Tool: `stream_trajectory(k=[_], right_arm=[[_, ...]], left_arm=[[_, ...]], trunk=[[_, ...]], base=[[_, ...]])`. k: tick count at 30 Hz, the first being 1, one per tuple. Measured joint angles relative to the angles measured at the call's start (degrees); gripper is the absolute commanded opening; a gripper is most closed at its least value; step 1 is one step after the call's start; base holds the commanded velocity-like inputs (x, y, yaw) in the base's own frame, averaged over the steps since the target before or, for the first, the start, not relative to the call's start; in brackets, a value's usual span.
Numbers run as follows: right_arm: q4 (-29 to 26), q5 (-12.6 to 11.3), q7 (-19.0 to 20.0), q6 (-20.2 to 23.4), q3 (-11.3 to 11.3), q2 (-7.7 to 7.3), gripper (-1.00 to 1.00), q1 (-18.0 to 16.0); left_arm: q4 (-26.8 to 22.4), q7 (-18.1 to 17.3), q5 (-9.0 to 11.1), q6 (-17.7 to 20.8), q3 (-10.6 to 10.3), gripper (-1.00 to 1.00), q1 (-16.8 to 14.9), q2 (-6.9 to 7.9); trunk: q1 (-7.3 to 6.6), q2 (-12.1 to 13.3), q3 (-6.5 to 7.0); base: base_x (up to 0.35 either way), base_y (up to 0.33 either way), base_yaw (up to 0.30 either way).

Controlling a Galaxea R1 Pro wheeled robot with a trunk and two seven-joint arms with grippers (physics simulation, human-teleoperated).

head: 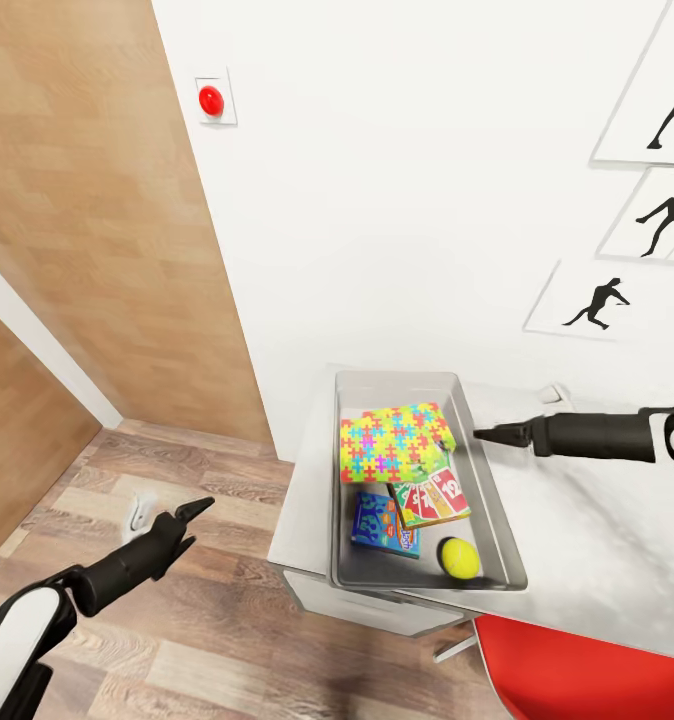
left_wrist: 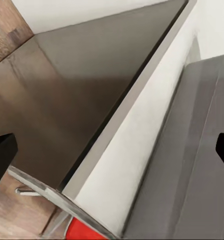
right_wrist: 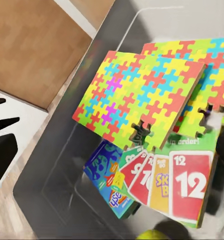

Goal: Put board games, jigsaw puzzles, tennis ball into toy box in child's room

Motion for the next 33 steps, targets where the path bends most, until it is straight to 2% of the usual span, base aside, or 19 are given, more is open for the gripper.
stream_trajectory(k=[5, 12, 17, 25, 33], right_arm=[[-0.9, 0.0, -0.5, -0.3, -0.1, -2.43, 1.0, 1.4], [-1.3, -0.1, -3.8, -0.8, -0.1, -3.71, 1.0, 2.1], [-1.4, -0.1, -6.8, -1.0, -0.1, -3.58, 1.0, 2.4], [-1.5, -0.2, -8.6, -1.1, 0.0, -2.68, 1.0, 2.5], [-1.5, -0.2, -9.1, -1.1, 0.0, -2.19, 1.0, 2.4]], left_arm=[[-0.2, -0.1, -1.8, -0.2, -1.4, 1.0, 1.2, -0.6], [-0.2, -0.1, -2.9, -0.3, -2.1, 1.0, 1.9, -0.89], [-0.1, -0.1, -4.3, -0.5, -2.1, 1.0, 2.3, -0.97], [0.0, -0.1, -6.9, -0.8, -2.0, 1.0, 2.8, -1.01], [0.1, -0.2, -7.7, -1.0, -1.5, 1.0, 3.0, -0.97]], trunk=[[0.0, 0.0, 0.13], [0.0, 0.0, 0.59], [0.0, 0.0, 1.02], [0.0, 0.0, 1.75], [0.0, 0.0, 2.5]], base=[[0.0, 0.0, 0.0], [0.0, 0.0, 0.0], [0.0, 0.0, 0.0], [0.0, 0.0, 0.0], [0.0, 0.0, 0.0]])
